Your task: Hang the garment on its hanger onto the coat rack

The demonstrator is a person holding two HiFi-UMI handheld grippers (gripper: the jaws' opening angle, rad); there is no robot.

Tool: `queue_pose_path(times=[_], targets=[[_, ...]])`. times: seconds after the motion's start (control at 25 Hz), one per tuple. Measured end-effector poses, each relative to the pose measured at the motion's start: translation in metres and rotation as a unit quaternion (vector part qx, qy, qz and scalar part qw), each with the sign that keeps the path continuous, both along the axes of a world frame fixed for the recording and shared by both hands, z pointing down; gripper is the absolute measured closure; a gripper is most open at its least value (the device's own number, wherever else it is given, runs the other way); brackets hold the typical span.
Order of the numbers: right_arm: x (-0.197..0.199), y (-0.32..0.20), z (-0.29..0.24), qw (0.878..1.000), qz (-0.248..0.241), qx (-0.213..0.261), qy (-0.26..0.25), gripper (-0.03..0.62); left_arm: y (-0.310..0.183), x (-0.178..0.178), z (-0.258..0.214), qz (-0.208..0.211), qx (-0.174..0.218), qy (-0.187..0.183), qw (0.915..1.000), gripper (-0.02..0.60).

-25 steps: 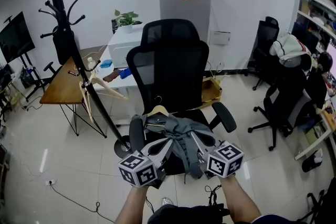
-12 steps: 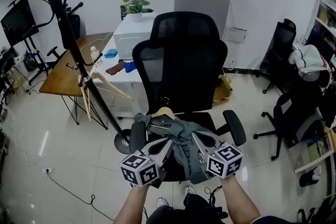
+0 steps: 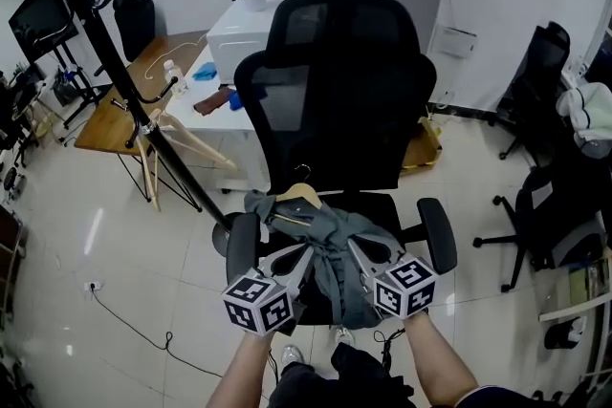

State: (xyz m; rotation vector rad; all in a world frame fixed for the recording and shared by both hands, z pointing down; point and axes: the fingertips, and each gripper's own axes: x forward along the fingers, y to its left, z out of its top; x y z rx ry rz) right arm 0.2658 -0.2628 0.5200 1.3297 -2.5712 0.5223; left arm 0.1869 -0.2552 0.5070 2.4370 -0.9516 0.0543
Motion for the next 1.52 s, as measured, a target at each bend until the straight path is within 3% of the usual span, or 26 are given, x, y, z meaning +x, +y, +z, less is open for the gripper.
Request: queue_pose_path(times=[0.44, 0.52, 0.64, 0.72, 1.04, 1.24, 1.36, 1.44, 1.52], targets=[[0.009, -0.072, 0.125, 0.996, -0.022, -0.074, 0.04, 0.54, -0.049, 0.001, 0.092, -0.034, -0.038, -0.039, 0.9979, 0.595], [0.008, -0.09, 0.153, 0.994, -0.032, -0.089, 0.046, 0.366, -0.055, 0.003, 0.106, -0.038, -0.042, -0.043, 0.9975, 0.595], [0.007, -0.118, 0.188, 0.992, -0.033, -0.097, 0.072, 0.355, -0.058, 0.009, 0.124, -0.031, -0.052, -0.046, 0.9971, 0.595], [0.003, -0.136, 0.208, 0.99, -0.038, -0.103, 0.084, 0.304, -0.057, 0.011, 0.134, -0.027, -0.059, -0.046, 0.9968, 0.595], [-0.018, -0.18, 0.278, 0.982, -0.044, -0.14, 0.116, 0.307, -0.051, 0.011, 0.159, -0.023, -0.077, -0.044, 0.9957, 0.595], [-0.023, -0.193, 0.309, 0.976, -0.05, -0.143, 0.156, 0.361, -0.056, 0.006, 0.168, -0.031, -0.082, -0.043, 0.9952, 0.595], [-0.025, -0.192, 0.322, 0.967, -0.068, -0.137, 0.201, 0.427, -0.056, 0.001, 0.17, -0.039, -0.086, -0.039, 0.9948, 0.595], [-0.029, -0.189, 0.319, 0.963, -0.09, -0.121, 0.222, 0.515, -0.054, -0.002, 0.171, -0.042, -0.087, -0.038, 0.9945, 0.595], [-0.033, -0.184, 0.313, 0.963, -0.104, -0.11, 0.223, 0.536, -0.053, -0.006, 0.171, -0.044, -0.09, -0.039, 0.9942, 0.595]])
